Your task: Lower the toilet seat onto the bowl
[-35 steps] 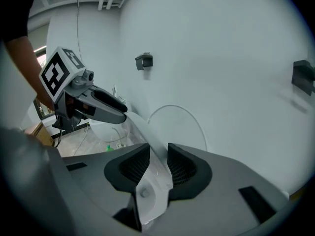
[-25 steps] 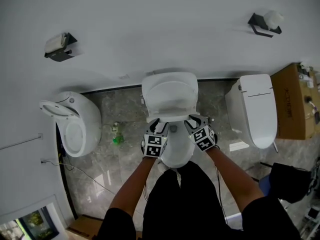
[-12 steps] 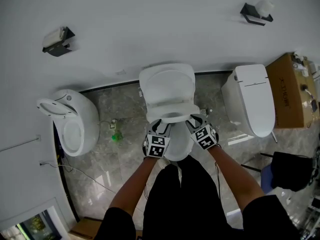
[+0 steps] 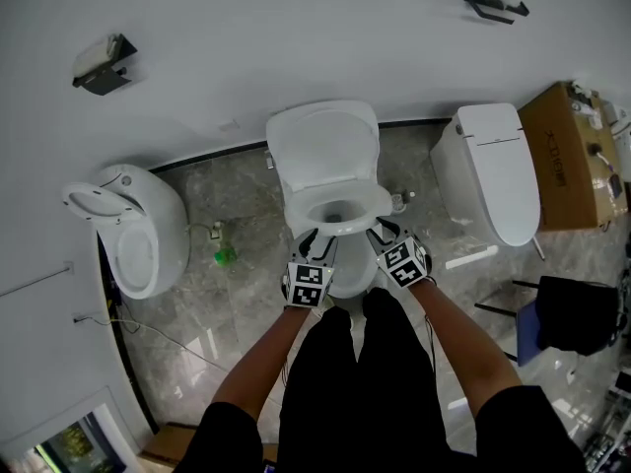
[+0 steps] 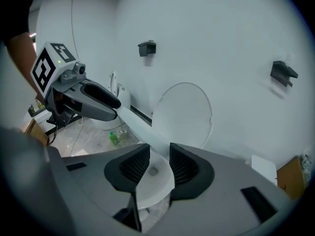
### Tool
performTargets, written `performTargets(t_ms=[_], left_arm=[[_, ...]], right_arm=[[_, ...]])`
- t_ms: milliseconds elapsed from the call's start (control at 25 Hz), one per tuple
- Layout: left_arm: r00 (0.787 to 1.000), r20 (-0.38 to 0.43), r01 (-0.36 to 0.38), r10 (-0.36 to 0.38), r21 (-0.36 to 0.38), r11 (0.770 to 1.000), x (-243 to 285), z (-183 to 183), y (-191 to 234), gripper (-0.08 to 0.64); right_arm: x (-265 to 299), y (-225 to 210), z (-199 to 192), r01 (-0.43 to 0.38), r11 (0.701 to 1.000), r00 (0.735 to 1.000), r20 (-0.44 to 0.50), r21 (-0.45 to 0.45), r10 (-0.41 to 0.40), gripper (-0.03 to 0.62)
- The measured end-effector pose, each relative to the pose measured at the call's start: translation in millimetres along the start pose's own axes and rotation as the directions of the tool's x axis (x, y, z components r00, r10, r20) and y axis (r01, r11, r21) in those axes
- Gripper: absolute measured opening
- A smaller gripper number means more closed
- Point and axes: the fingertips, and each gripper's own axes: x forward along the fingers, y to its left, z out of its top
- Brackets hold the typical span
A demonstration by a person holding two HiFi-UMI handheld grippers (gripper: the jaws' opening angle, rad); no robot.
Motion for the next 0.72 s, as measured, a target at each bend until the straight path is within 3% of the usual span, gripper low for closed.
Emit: performTargets(t_ms=[280, 720], left_arm=[[0.998, -0.058, -0.013, 0.013, -0.002, 1.000, -5, -25, -20, 0.190], [0.994, -0.055, -0.097, 0.095, -0.050, 0.994, -12, -59, -37, 0.190]], right_arm=[[-10, 15, -24, 0.009, 0.999, 0.999, 0.035, 0.034, -0.010, 0.124], [-14, 33, -51, -0.047, 0.999, 0.999, 0.026, 0.006, 0.047, 0.147]])
